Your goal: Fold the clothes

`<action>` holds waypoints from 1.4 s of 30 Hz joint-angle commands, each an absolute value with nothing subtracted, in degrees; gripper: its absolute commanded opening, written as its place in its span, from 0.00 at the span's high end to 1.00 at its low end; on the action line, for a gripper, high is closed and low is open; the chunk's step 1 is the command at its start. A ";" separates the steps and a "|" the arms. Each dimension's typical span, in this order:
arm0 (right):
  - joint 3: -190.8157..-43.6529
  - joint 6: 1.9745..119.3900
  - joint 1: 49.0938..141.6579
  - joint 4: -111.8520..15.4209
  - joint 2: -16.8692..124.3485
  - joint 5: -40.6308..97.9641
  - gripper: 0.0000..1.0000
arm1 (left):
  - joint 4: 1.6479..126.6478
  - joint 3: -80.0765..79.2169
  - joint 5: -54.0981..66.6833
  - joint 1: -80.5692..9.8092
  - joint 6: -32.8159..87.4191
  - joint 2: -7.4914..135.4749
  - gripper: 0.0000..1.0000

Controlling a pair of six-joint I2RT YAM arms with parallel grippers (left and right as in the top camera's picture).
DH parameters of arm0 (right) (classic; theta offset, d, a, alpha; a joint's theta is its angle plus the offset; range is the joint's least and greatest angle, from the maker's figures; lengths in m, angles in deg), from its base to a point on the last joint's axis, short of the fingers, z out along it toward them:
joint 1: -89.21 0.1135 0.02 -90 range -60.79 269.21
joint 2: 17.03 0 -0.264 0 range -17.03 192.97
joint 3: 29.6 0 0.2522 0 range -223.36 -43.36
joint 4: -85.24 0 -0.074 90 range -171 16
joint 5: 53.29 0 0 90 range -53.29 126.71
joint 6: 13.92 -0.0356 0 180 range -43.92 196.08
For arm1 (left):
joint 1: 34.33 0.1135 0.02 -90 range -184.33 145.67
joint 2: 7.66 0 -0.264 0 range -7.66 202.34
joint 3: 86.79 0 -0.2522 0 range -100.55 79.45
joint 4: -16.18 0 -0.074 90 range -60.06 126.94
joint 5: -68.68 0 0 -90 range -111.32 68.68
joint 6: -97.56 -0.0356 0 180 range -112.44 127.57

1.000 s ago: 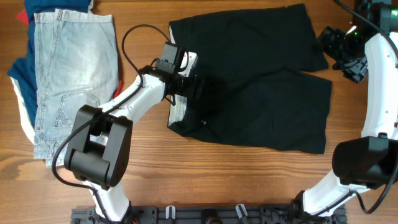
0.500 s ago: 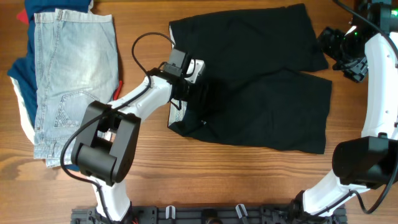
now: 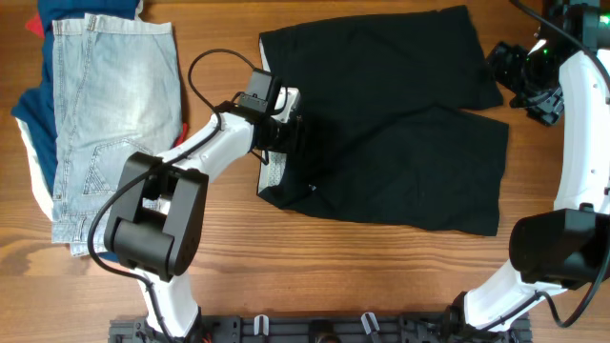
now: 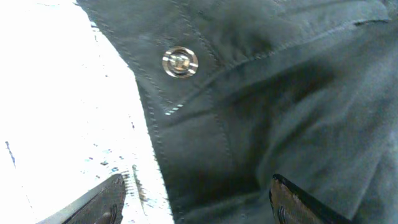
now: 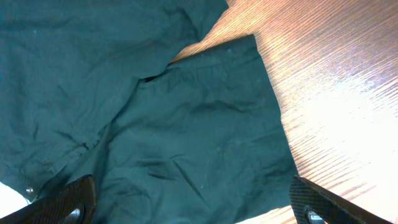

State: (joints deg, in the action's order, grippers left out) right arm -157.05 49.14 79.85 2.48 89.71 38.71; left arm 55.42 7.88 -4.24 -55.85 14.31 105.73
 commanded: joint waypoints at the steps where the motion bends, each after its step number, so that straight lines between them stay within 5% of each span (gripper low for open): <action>1: -157.24 49.75 79.93 2.31 89.25 40.00 0.00 | 55.42 8.16 -4.83 -56.59 14.40 107.02 0.26; 13: -157.24 50.52 79.93 2.28 89.25 40.00 0.00 | 55.92 8.16 -4.92 -58.89 14.40 107.50 0.51; 18: -157.24 50.56 79.93 2.15 89.25 40.00 0.00 | 55.11 8.09 -4.90 -57.42 14.42 107.28 0.96; 30: -157.24 50.61 79.93 1.72 89.25 39.98 0.00 | 65.84 5.91 -10.30 -53.49 18.92 95.48 0.96; 42: -157.24 50.67 79.93 0.73 89.25 39.96 0.00 | 73.49 6.11 -15.70 -52.72 27.99 101.68 0.96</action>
State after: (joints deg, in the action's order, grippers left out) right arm -157.05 50.26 79.85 0.95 89.73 38.71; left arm 71.96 6.19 -11.00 -53.34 21.59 99.10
